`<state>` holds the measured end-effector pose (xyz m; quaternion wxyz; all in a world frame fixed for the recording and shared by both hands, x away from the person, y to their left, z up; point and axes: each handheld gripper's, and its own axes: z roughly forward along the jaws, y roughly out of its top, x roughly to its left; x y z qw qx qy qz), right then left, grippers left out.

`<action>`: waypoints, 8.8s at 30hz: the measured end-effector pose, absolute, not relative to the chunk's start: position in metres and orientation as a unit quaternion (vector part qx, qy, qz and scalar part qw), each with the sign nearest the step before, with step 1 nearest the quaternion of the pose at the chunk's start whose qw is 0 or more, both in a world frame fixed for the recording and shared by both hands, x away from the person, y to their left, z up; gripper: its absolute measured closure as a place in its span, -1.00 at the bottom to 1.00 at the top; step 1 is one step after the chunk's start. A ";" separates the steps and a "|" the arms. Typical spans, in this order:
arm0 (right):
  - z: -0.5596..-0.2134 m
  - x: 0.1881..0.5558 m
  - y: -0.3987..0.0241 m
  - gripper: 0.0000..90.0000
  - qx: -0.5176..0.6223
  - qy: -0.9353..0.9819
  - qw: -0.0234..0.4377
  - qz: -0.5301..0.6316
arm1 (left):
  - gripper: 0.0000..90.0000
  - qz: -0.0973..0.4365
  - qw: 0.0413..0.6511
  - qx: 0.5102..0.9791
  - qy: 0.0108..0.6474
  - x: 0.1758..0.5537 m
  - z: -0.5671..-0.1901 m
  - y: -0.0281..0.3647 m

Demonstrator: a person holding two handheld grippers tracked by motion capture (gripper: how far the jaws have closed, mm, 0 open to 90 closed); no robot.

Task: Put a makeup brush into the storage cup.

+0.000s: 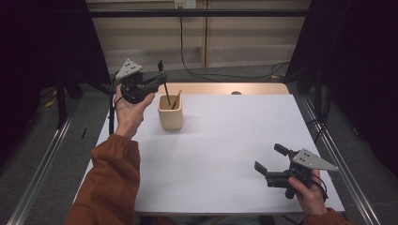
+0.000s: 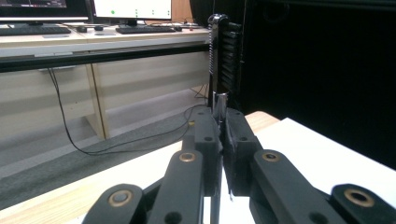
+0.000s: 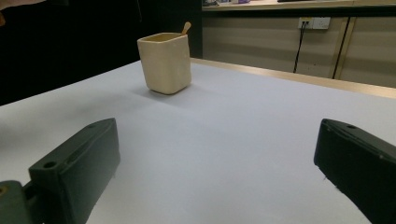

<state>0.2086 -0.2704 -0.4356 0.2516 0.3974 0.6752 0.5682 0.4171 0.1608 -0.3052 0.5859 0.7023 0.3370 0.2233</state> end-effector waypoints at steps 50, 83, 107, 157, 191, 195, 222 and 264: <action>-0.437 0.209 -0.270 -1.00 0.400 0.674 0.252 0.568 | 0.90 0.220 0.541 0.727 0.361 0.441 -0.361 0.159; -0.437 0.209 -0.269 -1.00 0.395 0.677 0.254 0.566 | 0.54 0.222 0.534 0.728 0.368 0.440 -0.385 0.154; -0.437 0.209 -0.269 -0.99 0.394 0.678 0.254 0.567 | -0.89 0.245 0.513 0.719 0.400 0.441 -0.387 0.150; -0.438 0.209 -0.271 -0.98 0.396 0.676 0.253 0.568 | -0.94 0.260 0.506 0.724 0.391 0.432 -0.412 0.163; -0.437 0.207 -0.273 -0.99 0.402 0.670 0.258 0.569 | -0.96 0.255 0.546 0.708 0.368 0.397 -0.397 0.174; -0.437 0.208 -0.272 -0.99 0.403 0.669 0.258 0.569 | -0.96 0.257 0.549 0.707 0.364 0.391 -0.394 0.176; -0.437 0.208 -0.272 -1.00 0.403 0.669 0.259 0.569 | -0.96 0.253 0.558 0.707 0.353 0.344 -0.393 0.186; -0.437 0.208 -0.271 -1.00 0.403 0.671 0.262 0.565 | -0.95 0.240 0.569 0.712 0.334 0.260 -0.412 0.204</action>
